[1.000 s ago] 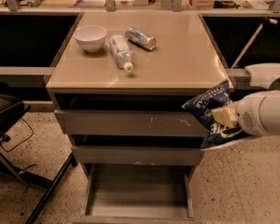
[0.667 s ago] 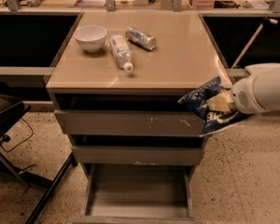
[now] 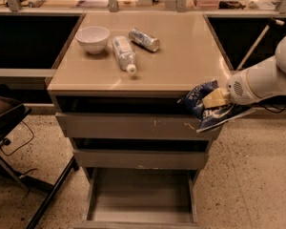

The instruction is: Pick blue chip bag from bottom drawer and place on counter

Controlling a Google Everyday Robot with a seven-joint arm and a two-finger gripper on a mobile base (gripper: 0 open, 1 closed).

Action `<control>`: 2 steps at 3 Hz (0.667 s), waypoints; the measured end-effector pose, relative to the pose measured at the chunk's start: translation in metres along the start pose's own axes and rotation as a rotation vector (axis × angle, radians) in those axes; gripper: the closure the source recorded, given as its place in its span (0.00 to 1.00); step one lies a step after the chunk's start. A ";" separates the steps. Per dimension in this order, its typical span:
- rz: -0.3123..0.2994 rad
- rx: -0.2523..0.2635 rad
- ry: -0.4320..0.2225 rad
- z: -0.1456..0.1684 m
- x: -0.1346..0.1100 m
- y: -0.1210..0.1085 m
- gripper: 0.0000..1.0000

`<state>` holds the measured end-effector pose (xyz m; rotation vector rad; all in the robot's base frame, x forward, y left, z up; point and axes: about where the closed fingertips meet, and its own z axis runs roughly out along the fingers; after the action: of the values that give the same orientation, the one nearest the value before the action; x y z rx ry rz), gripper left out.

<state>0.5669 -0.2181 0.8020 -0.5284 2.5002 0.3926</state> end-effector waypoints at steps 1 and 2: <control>-0.004 -0.014 -0.018 -0.010 -0.021 0.001 1.00; -0.004 -0.014 -0.018 -0.012 -0.019 0.002 1.00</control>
Offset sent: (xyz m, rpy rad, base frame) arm 0.1387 0.0126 0.4800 0.1721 -0.3855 0.1292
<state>0.5756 -0.2155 0.8225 -0.5328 2.4806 0.4119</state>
